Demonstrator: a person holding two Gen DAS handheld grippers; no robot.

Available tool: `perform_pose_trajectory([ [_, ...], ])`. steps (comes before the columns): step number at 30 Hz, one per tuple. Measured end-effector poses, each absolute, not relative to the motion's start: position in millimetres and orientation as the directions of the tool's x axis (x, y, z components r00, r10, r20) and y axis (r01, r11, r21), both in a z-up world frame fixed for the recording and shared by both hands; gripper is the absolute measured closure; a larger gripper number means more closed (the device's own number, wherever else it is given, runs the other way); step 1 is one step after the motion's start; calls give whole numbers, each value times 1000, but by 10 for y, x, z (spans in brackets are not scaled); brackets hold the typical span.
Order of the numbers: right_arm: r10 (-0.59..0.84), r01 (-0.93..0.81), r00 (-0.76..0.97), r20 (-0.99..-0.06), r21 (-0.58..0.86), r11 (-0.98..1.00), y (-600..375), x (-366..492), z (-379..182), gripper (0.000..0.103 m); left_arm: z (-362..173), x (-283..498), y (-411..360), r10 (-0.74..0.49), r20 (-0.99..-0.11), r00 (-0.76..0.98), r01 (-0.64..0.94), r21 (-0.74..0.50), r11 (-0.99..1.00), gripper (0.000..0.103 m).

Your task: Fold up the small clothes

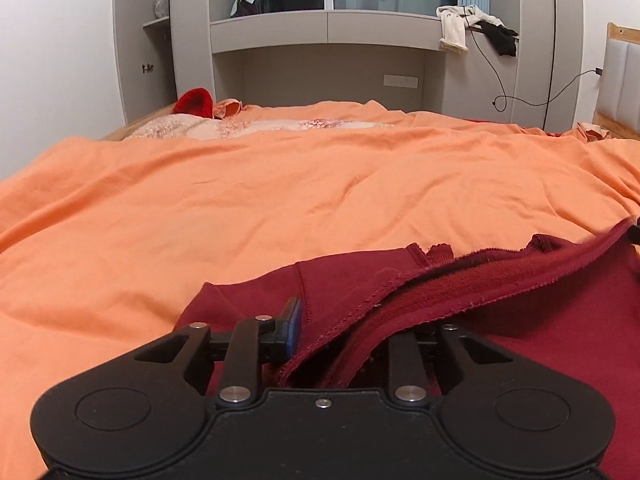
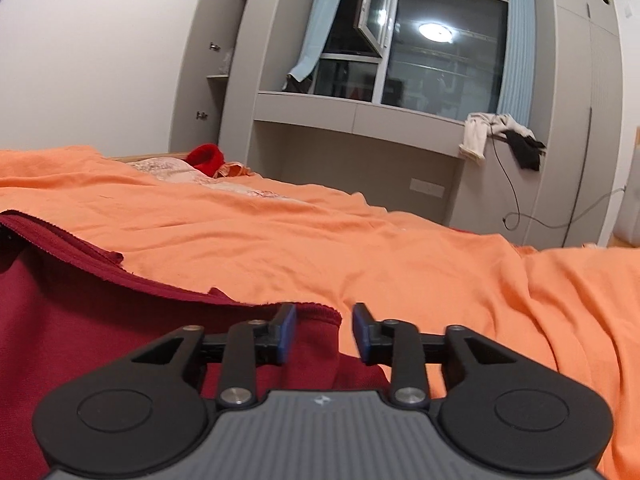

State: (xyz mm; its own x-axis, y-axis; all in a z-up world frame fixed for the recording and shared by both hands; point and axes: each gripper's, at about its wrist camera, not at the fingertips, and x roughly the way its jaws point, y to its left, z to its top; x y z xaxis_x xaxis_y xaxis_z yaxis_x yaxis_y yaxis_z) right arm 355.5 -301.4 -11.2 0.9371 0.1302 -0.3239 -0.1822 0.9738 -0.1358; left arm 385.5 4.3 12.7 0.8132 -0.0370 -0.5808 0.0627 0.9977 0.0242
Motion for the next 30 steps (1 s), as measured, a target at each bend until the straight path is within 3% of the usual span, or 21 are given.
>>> perform_pose_trajectory([
  [2, 124, -175, 936, -328, -130, 976, -3031, 3542, -121, 52, 156, 3833, 45, -35, -561, 827, 57, 22, 998, 52],
  [3, 122, -172, 936, -329, -128, 977, -3036, 3534, -128, 49, 176, 3815, 55, -12, -551, 835, 33, 29, 999, 26],
  [4, 122, -172, 936, -332, -129, 977, -3040, 3552, -116, 44, 211, 3796, 66, 15, -536, 844, 4, 34, 999, 12],
  [7, 119, -174, 932, -341, -134, 976, -3024, 3566, -129, 33, 320, 3761, 159, 23, -498, 867, -32, -8, 999, 11],
  [13, 125, -185, 914, -385, -122, 975, -3022, 3612, -183, 20, 314, 3800, 286, 48, -517, 855, -88, -54, 995, 6],
  [18, 133, -172, 897, -422, -56, 983, -3118, 3674, -247, 21, 204, 3862, 259, 101, -565, 819, -124, -2, 992, 5],
  [23, 174, -194, 886, -430, -1, 981, -3194, 3701, -248, 32, 99, 3892, 229, 130, -601, 789, -133, 39, 990, 4],
  [26, 195, -210, 882, -429, 13, 978, -3213, 3753, -194, 51, 81, 3853, 246, 124, -593, 796, -129, 34, 991, 4],
  [28, 210, -221, 877, -433, 26, 975, -3225, 3786, -177, 82, 79, 3829, 261, 113, -582, 805, -121, 26, 992, 4],
  [30, 212, -229, 873, -439, 17, 973, -3211, 3792, -176, 94, 103, 3784, 274, 92, -559, 824, -107, 7, 994, 4],
])
